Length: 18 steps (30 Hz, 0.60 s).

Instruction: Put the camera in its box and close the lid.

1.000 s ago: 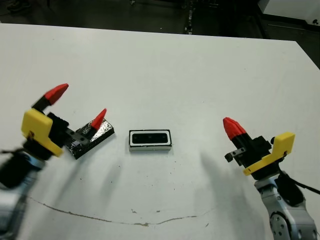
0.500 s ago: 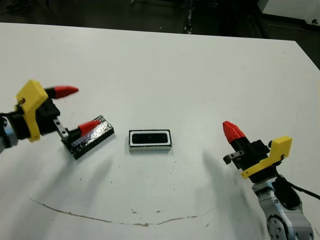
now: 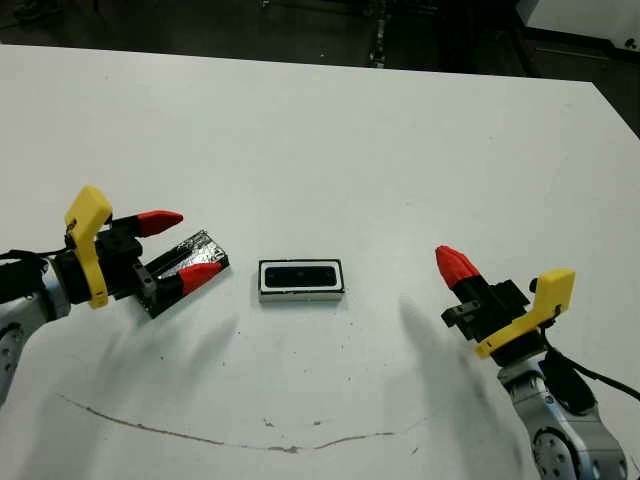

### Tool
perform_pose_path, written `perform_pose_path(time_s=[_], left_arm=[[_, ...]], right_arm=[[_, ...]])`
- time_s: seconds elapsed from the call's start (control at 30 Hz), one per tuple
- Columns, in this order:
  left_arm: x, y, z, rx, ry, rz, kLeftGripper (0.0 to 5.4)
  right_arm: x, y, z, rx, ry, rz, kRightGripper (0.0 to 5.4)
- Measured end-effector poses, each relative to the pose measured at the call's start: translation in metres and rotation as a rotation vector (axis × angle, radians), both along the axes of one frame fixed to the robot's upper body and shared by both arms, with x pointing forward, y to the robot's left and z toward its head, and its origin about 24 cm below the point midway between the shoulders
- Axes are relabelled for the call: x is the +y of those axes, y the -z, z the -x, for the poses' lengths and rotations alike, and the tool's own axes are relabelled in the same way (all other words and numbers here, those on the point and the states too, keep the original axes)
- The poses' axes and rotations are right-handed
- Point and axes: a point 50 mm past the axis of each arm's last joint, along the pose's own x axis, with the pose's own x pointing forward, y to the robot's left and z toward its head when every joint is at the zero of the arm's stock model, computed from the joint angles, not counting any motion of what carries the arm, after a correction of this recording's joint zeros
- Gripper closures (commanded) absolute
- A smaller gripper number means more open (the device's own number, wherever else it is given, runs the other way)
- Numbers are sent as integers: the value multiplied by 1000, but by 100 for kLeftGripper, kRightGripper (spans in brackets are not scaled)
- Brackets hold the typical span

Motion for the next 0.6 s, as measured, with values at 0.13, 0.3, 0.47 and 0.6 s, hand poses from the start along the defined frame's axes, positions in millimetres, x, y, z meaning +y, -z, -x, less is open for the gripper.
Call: perform_pose_path(time_s=[0.13, 0.3, 0.47, 0.6], left_arm=[[-2, 2, 1, -26, -38, -72, 0], [-5, 3, 3, -77, -101, -162, 0], [-9, 3, 4, -84, -96, -166, 0], [-10, 4, 4, -71, -89, -166, 0]], right_arm=[[1, 0, 0, 6, -6, -8, 540], [1, -1, 0, 13, -18, -10, 540], [1, -2, 1, 9, -32, 0, 540], [1, -2, 1, 16, -38, -12, 540]])
